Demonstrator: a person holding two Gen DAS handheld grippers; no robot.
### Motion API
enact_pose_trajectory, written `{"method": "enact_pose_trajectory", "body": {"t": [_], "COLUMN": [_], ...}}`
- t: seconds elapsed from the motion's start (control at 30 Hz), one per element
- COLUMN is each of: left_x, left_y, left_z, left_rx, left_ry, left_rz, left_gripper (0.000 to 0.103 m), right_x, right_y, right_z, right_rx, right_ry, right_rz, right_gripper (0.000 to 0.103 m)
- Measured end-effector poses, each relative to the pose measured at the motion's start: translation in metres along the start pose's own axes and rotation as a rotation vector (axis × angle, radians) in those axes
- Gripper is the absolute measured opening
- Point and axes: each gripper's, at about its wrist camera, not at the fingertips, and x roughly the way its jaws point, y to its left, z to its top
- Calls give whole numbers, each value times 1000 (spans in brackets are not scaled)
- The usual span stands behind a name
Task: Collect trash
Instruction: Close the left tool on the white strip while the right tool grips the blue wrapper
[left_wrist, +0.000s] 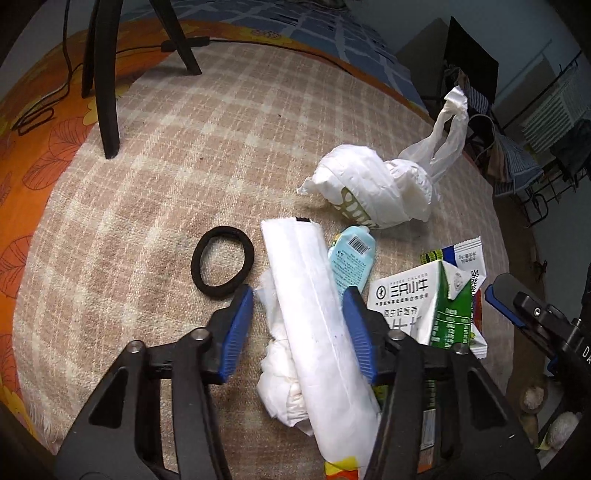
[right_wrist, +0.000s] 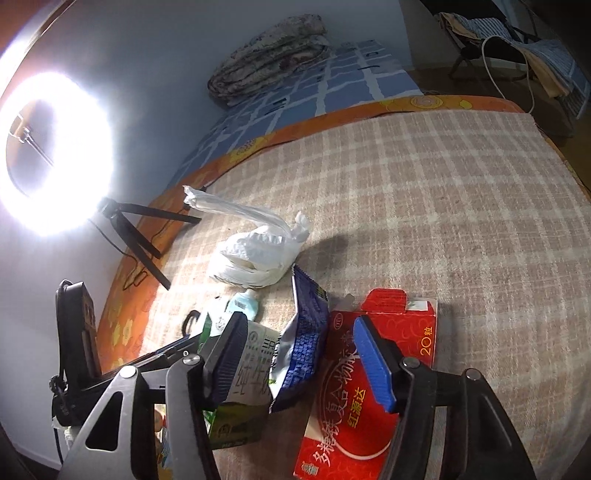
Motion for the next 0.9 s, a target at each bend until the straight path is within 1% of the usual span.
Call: {"method": "enact_pose_trajectory", "body": {"t": [0.1, 0.17, 0.23, 0.27, 0.33, 0.4, 0.43, 0.5, 0.67, 0.8, 0.9], "left_x": [3, 5, 8, 9, 9, 11, 10, 8, -3, -14, -19], "left_y": [-1, -4, -8, -10, -12, -16, -16, -11, 0, 5, 8], "left_z": [0, 2, 4, 5, 6, 10, 11, 11, 16, 17, 17], "left_rx": [7, 11, 15, 16, 18, 23, 26, 19, -18, -30, -32], "left_ry": [-3, -5, -4, -5, -8, -11, -12, -16, -44, -62, -69], "left_rz": [6, 1, -9, -13, -17, -16, -15, -15, -39, -79, -90], "left_gripper": [48, 40, 36, 34, 33, 31, 26, 24, 17, 17, 17], "right_x": [6, 9, 12, 14, 17, 20, 21, 20, 15, 9, 6], "right_y": [-1, 1, 3, 5, 8, 10, 10, 7, -1, 3, 7], "right_z": [2, 2, 2, 2, 0, -2, -3, -4, -4, -3, -4], "right_rx": [7, 5, 4, -1, -22, -45, -49, -42, -1, -15, -31], "right_ry": [5, 9, 13, 18, 29, 42, 46, 50, 29, 9, 4], "right_rz": [-1, -4, -3, -4, -11, -26, -31, -30, -8, -5, -5], "right_gripper": [61, 60, 59, 55, 49, 41, 39, 34, 30, 29, 29]}}
